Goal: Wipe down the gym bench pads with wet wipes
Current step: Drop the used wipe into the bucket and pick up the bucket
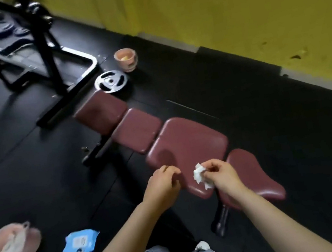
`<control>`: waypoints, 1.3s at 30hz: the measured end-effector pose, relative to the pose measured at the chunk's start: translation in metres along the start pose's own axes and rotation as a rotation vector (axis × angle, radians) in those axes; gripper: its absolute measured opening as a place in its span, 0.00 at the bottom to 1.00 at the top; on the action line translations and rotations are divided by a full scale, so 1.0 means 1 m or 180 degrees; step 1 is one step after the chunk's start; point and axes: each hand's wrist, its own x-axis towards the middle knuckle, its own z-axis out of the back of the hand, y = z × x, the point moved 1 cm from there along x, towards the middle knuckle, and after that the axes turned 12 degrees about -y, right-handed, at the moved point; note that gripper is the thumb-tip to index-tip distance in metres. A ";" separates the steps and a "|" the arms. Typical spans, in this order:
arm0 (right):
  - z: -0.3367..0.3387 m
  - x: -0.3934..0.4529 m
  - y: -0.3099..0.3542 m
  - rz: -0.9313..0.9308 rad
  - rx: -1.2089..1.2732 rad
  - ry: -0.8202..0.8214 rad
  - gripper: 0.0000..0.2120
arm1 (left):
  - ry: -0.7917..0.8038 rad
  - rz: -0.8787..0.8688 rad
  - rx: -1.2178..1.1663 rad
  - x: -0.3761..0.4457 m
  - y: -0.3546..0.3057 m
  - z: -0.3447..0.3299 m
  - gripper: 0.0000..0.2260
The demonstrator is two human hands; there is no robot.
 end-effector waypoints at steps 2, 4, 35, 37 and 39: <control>-0.046 -0.011 0.013 -0.0027 -0.0110 0.0197 0.10 | -0.0170 0.0240 0.0132 -0.020 0.048 0.024 0.16; -0.097 -0.022 0.023 0.0116 -0.0268 0.0466 0.11 | -0.0384 0.0528 0.0110 -0.043 0.097 0.049 0.16; -0.768 -0.220 0.078 0.2466 -0.3106 0.3103 0.08 | -0.1946 0.4143 -0.0415 -0.293 0.511 0.235 0.16; -0.803 -0.228 0.081 0.2548 -0.3126 0.3295 0.08 | -0.1945 0.4235 -0.0451 -0.283 0.523 0.243 0.17; -0.835 -0.240 0.085 0.2632 -0.3117 0.3542 0.11 | -0.2013 0.4320 -0.0502 -0.275 0.535 0.252 0.17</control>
